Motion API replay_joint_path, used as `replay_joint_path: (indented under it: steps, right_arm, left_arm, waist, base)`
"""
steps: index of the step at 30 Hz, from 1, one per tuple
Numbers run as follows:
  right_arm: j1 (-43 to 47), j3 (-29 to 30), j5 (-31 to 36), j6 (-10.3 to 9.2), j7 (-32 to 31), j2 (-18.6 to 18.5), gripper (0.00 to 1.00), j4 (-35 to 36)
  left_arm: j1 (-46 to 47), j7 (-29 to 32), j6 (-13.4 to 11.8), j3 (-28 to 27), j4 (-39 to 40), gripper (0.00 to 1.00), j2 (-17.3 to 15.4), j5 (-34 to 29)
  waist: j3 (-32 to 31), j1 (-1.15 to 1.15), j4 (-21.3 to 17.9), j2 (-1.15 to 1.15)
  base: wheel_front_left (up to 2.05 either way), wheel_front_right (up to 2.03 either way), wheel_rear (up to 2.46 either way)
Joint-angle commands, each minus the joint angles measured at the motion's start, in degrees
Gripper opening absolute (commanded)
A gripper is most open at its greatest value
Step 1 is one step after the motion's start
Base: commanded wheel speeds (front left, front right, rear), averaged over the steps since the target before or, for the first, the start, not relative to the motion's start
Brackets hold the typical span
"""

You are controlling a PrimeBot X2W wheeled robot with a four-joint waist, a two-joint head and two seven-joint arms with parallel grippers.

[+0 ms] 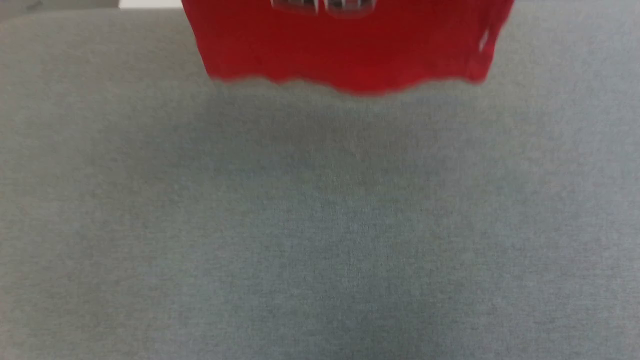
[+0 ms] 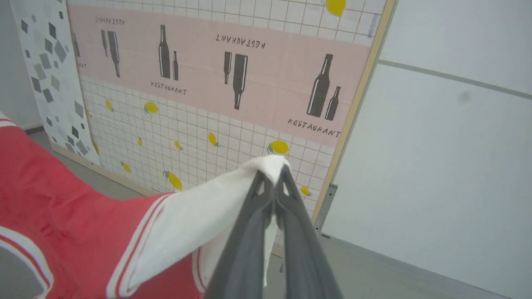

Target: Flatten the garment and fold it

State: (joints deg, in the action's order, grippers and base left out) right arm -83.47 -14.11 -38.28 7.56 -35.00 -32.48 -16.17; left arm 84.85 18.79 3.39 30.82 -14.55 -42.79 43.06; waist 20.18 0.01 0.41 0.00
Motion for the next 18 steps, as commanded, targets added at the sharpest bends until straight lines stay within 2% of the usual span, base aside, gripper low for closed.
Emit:
replay_joint_path:
  steps: [1, 9, 13, 18]
  right_arm:
    - [-3.6, -1.0, 0.8, -0.08, 2.4, 0.7, 0.00, -2.6]
    - [-18.0, -5.3, 2.7, -0.08, 15.5, 4.1, 0.00, -17.4]
    - [-21.5, -6.9, 1.9, -0.08, 19.4, 5.5, 0.00, -22.7]
    - [-21.3, -9.7, 0.1, -0.08, 21.9, 6.2, 0.00, -26.9]
  left_arm:
    - [3.9, -0.8, 0.8, 0.3, -2.8, 0.00, 1.0, -1.7]
    - [19.1, -6.4, 3.1, 1.4, -17.2, 0.00, 5.2, -5.4]
    - [22.7, -9.0, 3.6, 2.6, -21.3, 0.00, 6.5, -5.9]
    - [22.1, -11.4, 4.0, 5.3, -24.7, 0.00, 7.5, -5.7]
  waist:
    - [7.6, -0.01, -1.9, 0.00]
    - [13.0, -0.01, -2.5, 0.00]
    - [14.7, -0.01, -2.1, 0.00]
    - [15.6, -0.01, -1.4, 0.00]
  base:
    - [0.00, 0.00, 0.00]
    - [0.00, 0.00, 0.00]
    - [0.00, 0.00, 0.00]
    - [0.00, 0.00, 0.00]
